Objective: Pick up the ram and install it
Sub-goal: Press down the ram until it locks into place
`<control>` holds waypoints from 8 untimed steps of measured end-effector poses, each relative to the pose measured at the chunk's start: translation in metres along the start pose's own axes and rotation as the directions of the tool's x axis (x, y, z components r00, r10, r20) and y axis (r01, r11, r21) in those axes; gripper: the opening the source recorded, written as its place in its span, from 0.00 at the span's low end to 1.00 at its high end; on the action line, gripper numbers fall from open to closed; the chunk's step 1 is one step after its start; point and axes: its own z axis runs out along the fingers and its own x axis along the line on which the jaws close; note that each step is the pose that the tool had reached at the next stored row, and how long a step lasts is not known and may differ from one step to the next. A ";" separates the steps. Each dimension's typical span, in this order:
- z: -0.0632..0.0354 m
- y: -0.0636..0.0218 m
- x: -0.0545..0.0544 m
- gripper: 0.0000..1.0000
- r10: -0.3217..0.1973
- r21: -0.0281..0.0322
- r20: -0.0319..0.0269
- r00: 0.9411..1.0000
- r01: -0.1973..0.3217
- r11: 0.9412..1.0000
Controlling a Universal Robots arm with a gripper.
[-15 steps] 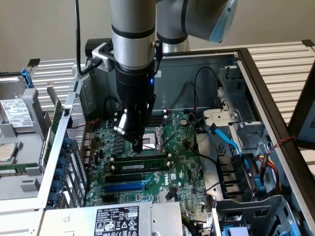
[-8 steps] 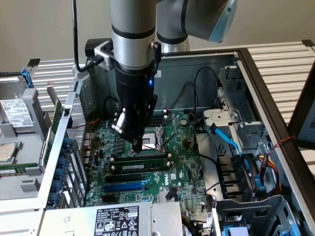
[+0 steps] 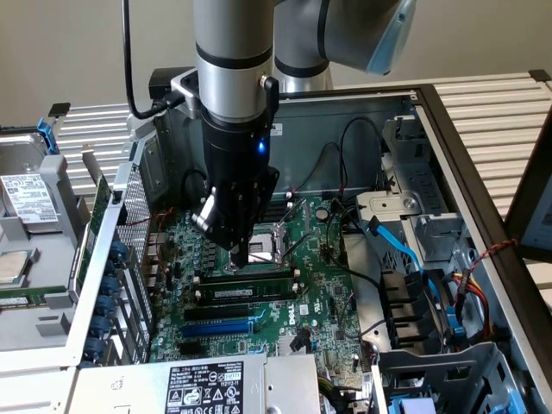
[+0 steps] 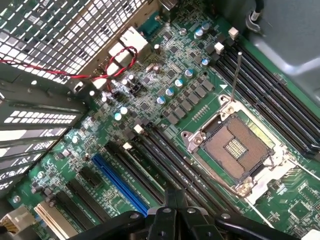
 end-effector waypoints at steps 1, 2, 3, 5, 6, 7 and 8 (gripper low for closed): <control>0.0000 0.0000 0.000 0.11 0.015 -0.001 0.000 1.000 -0.015 1.000; 0.0000 0.0000 0.000 0.11 0.030 -0.002 0.000 1.000 -0.030 1.000; 0.0000 0.0000 0.000 0.11 0.045 -0.003 0.001 0.999 -0.045 0.999; 0.0000 0.0000 0.000 0.11 0.074 -0.005 0.001 0.997 -0.074 0.997; 0.0000 0.0000 0.000 0.11 0.088 -0.006 0.001 0.996 -0.088 0.996; 0.0000 0.0000 0.000 0.11 0.103 -0.008 0.001 0.995 -0.103 0.995; 0.0000 0.0000 0.000 0.11 0.117 -0.009 0.002 0.993 -0.117 0.993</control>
